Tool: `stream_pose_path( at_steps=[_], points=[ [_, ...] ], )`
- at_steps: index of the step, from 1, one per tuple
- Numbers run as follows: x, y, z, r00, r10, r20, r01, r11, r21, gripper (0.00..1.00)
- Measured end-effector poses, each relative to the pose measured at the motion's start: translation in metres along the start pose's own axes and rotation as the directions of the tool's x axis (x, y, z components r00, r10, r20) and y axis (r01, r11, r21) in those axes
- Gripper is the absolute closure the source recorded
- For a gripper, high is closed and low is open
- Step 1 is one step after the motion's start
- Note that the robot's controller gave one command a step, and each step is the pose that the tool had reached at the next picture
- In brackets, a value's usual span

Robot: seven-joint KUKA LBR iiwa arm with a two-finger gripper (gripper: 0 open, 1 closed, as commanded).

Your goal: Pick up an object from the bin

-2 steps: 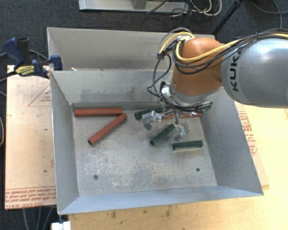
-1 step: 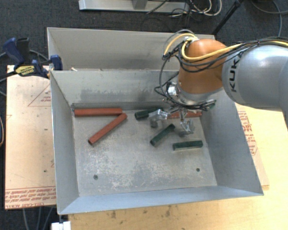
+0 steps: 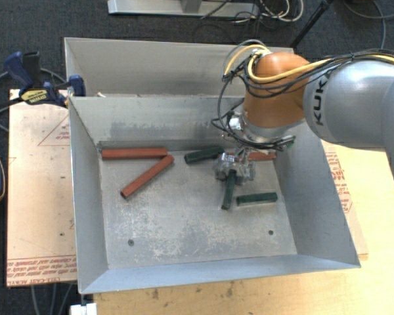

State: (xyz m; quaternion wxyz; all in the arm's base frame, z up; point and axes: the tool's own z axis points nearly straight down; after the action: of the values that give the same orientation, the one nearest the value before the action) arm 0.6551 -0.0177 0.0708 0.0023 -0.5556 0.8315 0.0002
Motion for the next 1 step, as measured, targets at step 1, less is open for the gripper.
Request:
stream_pose_path(
  at_steps=[1],
  points=[
    [0.0,0.0,0.0,1.0,0.0,0.0,0.0,1.0,0.0,1.0]
  ],
)
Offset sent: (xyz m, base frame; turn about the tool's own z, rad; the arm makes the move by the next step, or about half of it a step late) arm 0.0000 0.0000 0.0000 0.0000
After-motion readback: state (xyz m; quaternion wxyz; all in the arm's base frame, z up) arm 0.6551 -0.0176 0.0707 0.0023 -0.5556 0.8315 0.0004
